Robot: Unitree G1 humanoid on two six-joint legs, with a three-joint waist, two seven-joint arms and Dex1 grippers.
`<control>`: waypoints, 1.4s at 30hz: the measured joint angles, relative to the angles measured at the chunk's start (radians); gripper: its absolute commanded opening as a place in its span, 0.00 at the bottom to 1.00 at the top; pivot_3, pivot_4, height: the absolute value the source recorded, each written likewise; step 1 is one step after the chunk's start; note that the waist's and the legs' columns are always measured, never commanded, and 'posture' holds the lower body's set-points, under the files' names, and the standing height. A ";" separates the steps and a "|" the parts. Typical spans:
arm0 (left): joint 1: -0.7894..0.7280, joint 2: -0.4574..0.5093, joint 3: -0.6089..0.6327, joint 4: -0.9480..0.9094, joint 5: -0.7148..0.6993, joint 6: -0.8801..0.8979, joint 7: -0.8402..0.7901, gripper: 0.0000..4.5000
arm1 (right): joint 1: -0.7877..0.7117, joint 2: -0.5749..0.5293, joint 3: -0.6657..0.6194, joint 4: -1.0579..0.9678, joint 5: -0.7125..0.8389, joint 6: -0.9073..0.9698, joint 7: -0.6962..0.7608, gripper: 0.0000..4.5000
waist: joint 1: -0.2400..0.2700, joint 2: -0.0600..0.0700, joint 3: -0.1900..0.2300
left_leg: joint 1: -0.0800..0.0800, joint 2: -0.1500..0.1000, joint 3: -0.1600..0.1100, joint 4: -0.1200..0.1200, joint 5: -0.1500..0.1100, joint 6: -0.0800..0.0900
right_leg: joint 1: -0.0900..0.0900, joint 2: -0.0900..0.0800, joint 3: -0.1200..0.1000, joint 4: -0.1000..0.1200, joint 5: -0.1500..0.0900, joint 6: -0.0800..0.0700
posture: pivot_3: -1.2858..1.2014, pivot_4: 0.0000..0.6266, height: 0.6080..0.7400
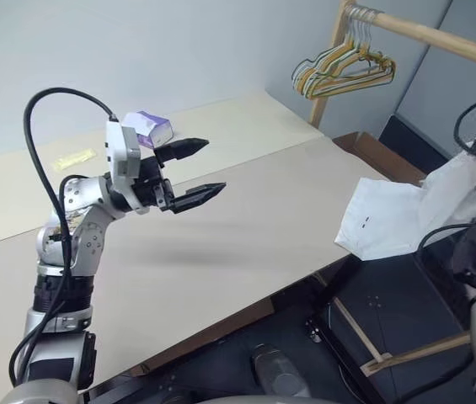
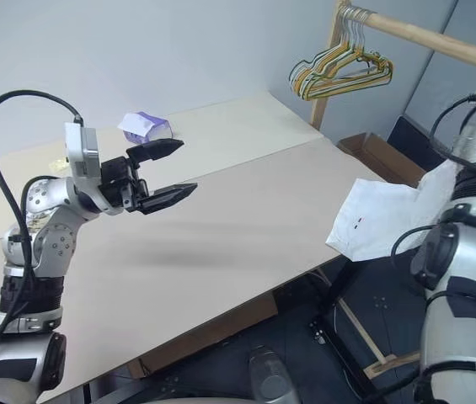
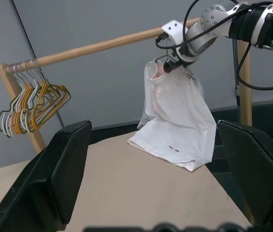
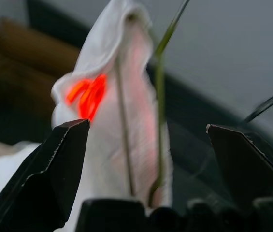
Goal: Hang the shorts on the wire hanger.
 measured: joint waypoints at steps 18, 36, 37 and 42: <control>0.175 0.116 0.137 -0.096 -0.021 0.049 0.061 1.00 | 0.314 0.108 0.312 -0.581 -0.092 -0.288 0.428 1.00 | 0.069 0.000 0.000 | 0.001 0.001 -0.003 0.001 0.000 0.000 | -0.006 0.002 -0.001 0.000 0.004 -0.006 | 0.50 0.00 1.00; 0.487 0.129 0.258 -0.290 -0.018 0.086 0.250 1.00 | 0.534 0.144 0.444 -0.739 -0.010 -0.562 0.929 1.00 | 0.362 0.000 0.000 | 0.000 0.001 0.005 0.002 0.000 0.001 | -0.007 0.002 -0.009 -0.001 0.006 -0.012 | 0.58 0.00 1.00; 0.491 0.129 0.258 -0.291 -0.016 0.086 0.255 1.00 | 0.544 0.144 0.449 -0.739 -0.014 -0.575 0.940 1.00 | 0.371 -0.001 0.000 | 0.000 0.001 0.005 0.002 0.000 0.001 | -0.006 0.002 -0.010 -0.001 0.005 -0.012 | 0.58 0.00 1.00; 0.506 0.129 0.257 -0.294 0.003 0.085 0.273 1.00 | 0.598 0.139 0.467 -0.738 -0.044 -0.654 0.978 1.00 | 0.393 -0.001 -0.001 | -0.001 0.002 0.004 0.002 0.000 0.000 | -0.006 0.003 -0.011 -0.001 0.005 -0.013 | 0.59 0.00 1.00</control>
